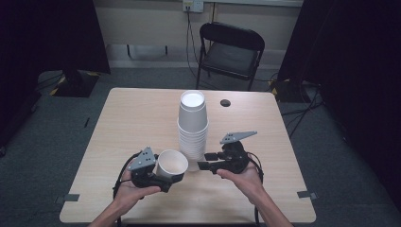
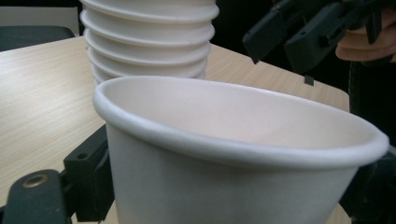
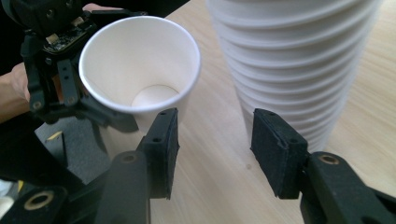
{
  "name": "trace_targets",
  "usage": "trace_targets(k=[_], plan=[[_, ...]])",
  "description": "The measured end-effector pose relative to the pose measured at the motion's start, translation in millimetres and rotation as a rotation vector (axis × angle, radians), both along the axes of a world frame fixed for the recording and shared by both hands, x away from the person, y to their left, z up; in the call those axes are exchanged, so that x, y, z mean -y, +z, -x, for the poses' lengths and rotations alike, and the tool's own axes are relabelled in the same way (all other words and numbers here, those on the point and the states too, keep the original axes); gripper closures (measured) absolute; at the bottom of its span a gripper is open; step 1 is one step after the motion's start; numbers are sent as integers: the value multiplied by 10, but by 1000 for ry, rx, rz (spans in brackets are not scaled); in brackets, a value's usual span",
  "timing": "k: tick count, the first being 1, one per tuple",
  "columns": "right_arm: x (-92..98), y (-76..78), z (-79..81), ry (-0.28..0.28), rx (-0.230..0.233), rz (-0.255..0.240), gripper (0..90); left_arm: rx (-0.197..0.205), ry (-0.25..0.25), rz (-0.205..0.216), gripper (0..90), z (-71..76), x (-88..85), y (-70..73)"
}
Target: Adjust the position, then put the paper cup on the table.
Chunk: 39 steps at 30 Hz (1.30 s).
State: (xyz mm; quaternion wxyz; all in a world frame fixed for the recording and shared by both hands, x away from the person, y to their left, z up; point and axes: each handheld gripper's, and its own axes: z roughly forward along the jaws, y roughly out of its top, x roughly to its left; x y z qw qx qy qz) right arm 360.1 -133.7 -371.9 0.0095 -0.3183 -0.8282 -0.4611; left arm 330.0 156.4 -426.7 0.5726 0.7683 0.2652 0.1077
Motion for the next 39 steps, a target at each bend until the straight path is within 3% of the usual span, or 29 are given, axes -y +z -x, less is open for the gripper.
trace_targets(k=[11, 17, 25, 27, 33, 34, 39], plan=[[271, -111, 97, -56, 15, -23, 514, -1, 78, 6, 118, -65, -173, 39], [411, -153, 130, -89, 16, -30, 511, -9, 122, 33, 118, -113, -267, 74], [644, -251, 186, -144, 13, -28, 504, 41, 208, 13, 115, -268, -380, 96], [696, -282, 198, -159, 15, -30, 502, 64, 219, 12, 114, -310, -400, 86], [820, -369, 223, -192, 12, -28, 489, 66, 243, -8, 112, -415, -437, 80], [839, -383, 226, -197, 12, -30, 488, 71, 248, -26, 112, -469, -449, 87], [904, -452, 254, -213, 0, -40, 489, 103, 276, -20, 112, -557, -472, 71]])
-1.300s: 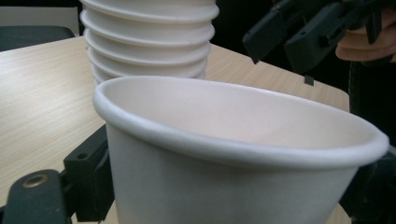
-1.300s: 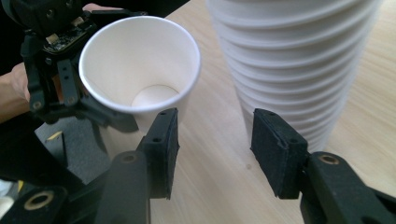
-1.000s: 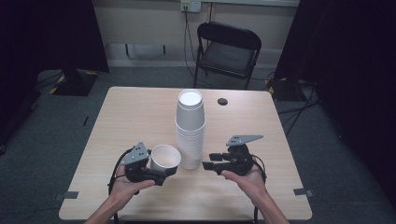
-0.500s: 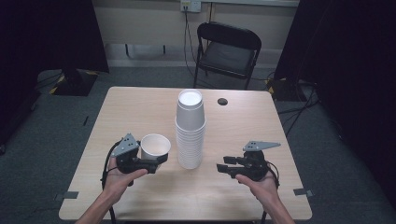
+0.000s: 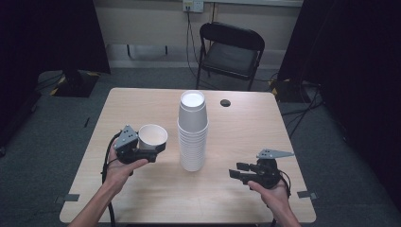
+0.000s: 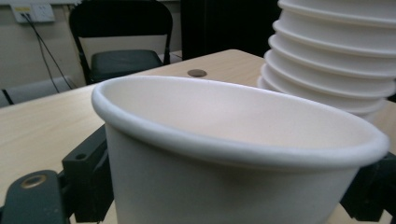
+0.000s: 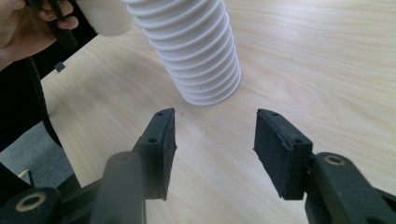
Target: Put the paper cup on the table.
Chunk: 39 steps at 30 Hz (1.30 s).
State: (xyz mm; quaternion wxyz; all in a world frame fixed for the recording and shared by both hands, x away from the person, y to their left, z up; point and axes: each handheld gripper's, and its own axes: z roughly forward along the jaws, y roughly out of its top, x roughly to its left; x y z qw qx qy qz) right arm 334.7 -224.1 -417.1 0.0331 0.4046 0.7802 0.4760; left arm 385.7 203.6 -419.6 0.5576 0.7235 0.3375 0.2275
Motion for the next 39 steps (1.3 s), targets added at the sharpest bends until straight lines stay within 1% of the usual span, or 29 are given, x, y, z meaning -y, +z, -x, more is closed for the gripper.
trace_targets(k=[1, 3, 6, 8, 9, 10, 11, 12, 14, 15, 17, 18, 21, 22, 24, 25, 27, 28, 29, 30, 31, 32, 33, 34, 36, 37, 39], plan=[[8, -26, 7, 0, -1, 1, 489, 17, 15, -14, 112, -60, -4, -42], [20, -63, 8, -1, -8, -1, 489, 13, 31, -26, 112, -111, -1, -77], [36, -106, 3, -10, -16, -8, 488, -7, 47, -15, 112, -199, 9, -143], [44, -118, 2, -13, -9, -12, 489, -20, 56, -17, 112, -262, 14, -195], [47, -118, 5, -13, -10, -14, 489, -20, 56, -17, 112, -262, 14, -195], [51, -119, 6, -16, -5, -18, 488, -24, 68, -21, 112, -308, 12, -236], [51, -119, 6, -16, -5, -18, 488, -24, 68, -21, 113, -308, 12, -236], [58, -125, 0, -16, -5, -21, 488, -29, 77, -19, 112, -369, 5, -284], [59, -136, -9, -17, -6, -22, 488, -42, 87, 1, 112, -416, -9, -323], [61, -144, -14, -16, -9, -25, 488, -50, 98, 2, 113, -436, -16, -340], [70, -156, -22, -15, -10, -26, 488, -65, 99, 19, 114, -475, -17, -382], [77, -160, -20, -16, -11, -27, 488, -77, 97, 29, 114, -488, -12, -398], [97, -166, -7, -22, -12, -29, 488, -83, 102, 25, 115, -511, 2, -428], [117, -177, 9, -26, -12, -25, 488, -87, 103, 33, 115, -536, 23, -456], [133, -185, 21, -32, -14, -25, 488, -88, 109, 34, 115, -558, 41, -480], [144, -186, 28, -36, -18, -23, 488, -99, 107, 37, 115, -574, 53, -502], [155, -187, 31, -37, -15, -27, 488, -121, 101, 24, 114, -592, 72, -541], [155, -187, 31, -37, -15, -27, 488, -121, 101, 24, 114, -592, 72, -541], [156, -183, 32, -37, -15, -28, 488, -132, 103, 22, 114, -600, 86, -563], [156, -182, 30, -36, -12, -31, 488, -142, 107, 7, 113, -605, 94, -572], [155, -183, 22, -33, -10, -32, 488, -138, 108, -12, 113, -610, 113, -580], [153, -187, 18, -33, -12, -29, 488, -138, 108, -12, 113, -610, 113, -580], [153, -187, 18, -33, -12, -29, 488, -149, 103, -7, 113, -612, 119, -588], [147, -192, 14, -34, -14, -29, 487, -150, 99, -3, 111, -614, 124, -594], [137, -199, 14, -30, -16, -27, 487, -151, 100, -15, 110, -609, 122, -587], [133, -200, 18, -28, -15, -23, 486, -144, 101, -26, 110, -606, 122, -584], [130, -199, 22, -27, -15, -24, 485, -149, 98, -33, 108, -593, 119, -578]])
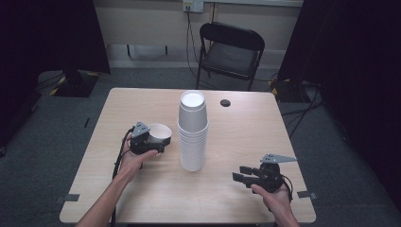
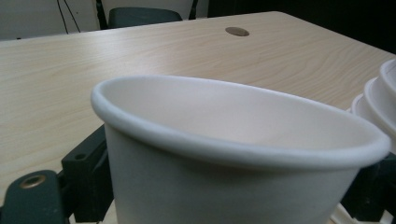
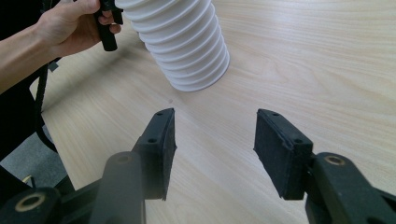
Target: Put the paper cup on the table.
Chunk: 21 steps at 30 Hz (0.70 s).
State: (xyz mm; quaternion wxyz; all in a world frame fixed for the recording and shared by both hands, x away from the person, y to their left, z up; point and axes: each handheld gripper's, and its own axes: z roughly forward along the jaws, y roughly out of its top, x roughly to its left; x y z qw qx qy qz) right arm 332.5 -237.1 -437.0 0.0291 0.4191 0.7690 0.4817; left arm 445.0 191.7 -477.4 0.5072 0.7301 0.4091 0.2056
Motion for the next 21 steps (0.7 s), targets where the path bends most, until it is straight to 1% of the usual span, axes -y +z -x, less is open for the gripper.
trace_targets(k=[1, 2, 4, 5, 7, 9, 10, 13, 15, 17, 18, 21], plan=[[0, 2, 0, 0, 1, -1, 485, -2, -4, -5, 106, 4, -5, 4], [-2, 9, 2, -2, 2, -4, 484, -10, -11, -22, 106, 30, -19, 20], [-2, 13, 2, -1, 3, -3, 484, -16, -12, -25, 107, 38, -32, 25], [-5, 16, 0, 0, 5, -5, 483, -34, -14, -28, 108, 50, -66, 35], [-8, 17, -1, 0, 5, -4, 483, -39, -14, -22, 109, 57, -77, 33], [-11, 18, -3, 2, 4, -4, 483, -57, -15, -27, 109, 64, -98, 36], [-15, 19, -3, 2, 5, -5, 483, -60, -15, -33, 108, 72, -94, 39], [-20, 19, -2, 5, 6, -6, 483, -67, -28, -68, 108, 110, -87, 52], [-17, 23, -1, 5, 8, -8, 484, -58, -27, -79, 111, 132, -99, 43], [-18, 21, -5, 4, 6, -9, 485, -63, -30, -85, 111, 136, -114, 39], [-22, 22, -4, 4, 5, -6, 484, -69, -27, -80, 112, 145, -121, 35], [-27, 26, -2, 6, 8, -10, 484, -64, -30, -79, 114, 169, -143, 14]])
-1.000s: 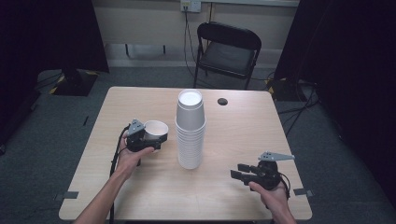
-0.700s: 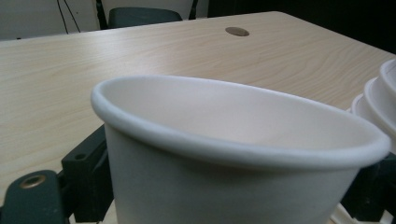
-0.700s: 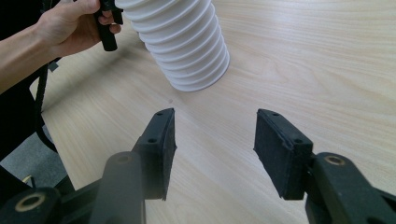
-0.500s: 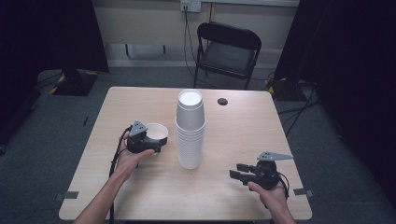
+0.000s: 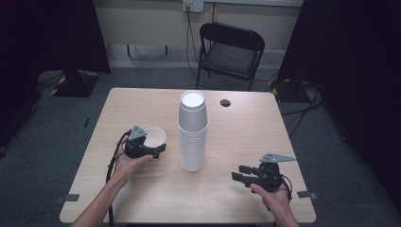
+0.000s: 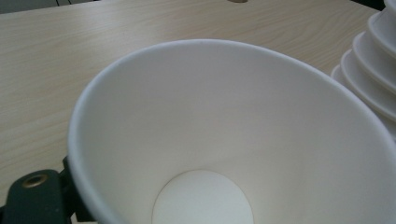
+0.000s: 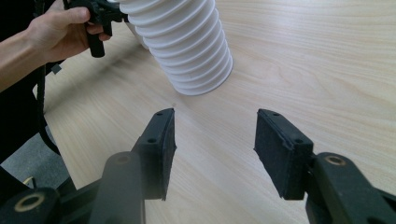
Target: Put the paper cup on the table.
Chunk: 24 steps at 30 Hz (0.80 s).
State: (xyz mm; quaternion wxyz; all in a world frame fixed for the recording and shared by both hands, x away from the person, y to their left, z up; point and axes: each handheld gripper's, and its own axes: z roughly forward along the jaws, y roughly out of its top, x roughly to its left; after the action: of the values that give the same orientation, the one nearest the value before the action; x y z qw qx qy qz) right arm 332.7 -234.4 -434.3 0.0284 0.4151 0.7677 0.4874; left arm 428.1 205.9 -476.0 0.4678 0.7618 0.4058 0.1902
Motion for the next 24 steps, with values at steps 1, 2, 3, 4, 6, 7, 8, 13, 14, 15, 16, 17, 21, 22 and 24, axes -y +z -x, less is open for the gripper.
trace_targets(k=[1, 2, 3, 4, 6, 7, 8, 13, 14, 15, 16, 17, 21, 22, 24], plan=[[-2, 3, 2, 0, 2, 2, 484, -3, 1, -1, 114, 10, -5, -9], [-4, 5, 2, -1, 2, 2, 485, -1, -4, -12, 114, 18, -14, -15], [-7, 5, 0, 0, 2, 1, 485, 5, 2, -15, 118, 29, -18, -18], [-10, 6, 1, -1, 2, 3, 487, 8, 2, -12, 118, 37, -23, -22], [-20, 8, 10, 2, 2, 3, 487, 8, 3, -11, 118, 47, -36, -24], [-24, 10, 16, 3, 4, 4, 487, 7, 7, -9, 118, 53, -42, -25], [-25, 15, 23, 1, 2, 5, 487, 3, 6, -7, 119, 62, -48, -23], [-26, 27, 54, -5, 4, 0, 479, -10, 9, -18, 130, 101, -85, -45], [-24, 27, 55, -9, 2, -2, 480, -13, 8, -16, 130, 98, -99, -53], [-22, 26, 54, -8, 4, -3, 479, -16, 4, -17, 131, 106, -100, -59], [-20, 25, 50, -9, 3, -4, 479, -3, -3, -49, 139, 134, -97, -59], [-20, 22, 46, -8, 1, -3, 478, -10, -7, -57, 141, 145, -98, -62], [-32, 5, 36, -4, -4, 3, 478, -26, 9, -59, 151, 185, -143, -69], [-32, 5, 36, -4, -4, 3, 478, -26, 9, -59, 152, 185, -143, -69], [-39, 5, 38, -3, -5, 1, 478, -50, 11, -67, 155, 206, -161, -65]])
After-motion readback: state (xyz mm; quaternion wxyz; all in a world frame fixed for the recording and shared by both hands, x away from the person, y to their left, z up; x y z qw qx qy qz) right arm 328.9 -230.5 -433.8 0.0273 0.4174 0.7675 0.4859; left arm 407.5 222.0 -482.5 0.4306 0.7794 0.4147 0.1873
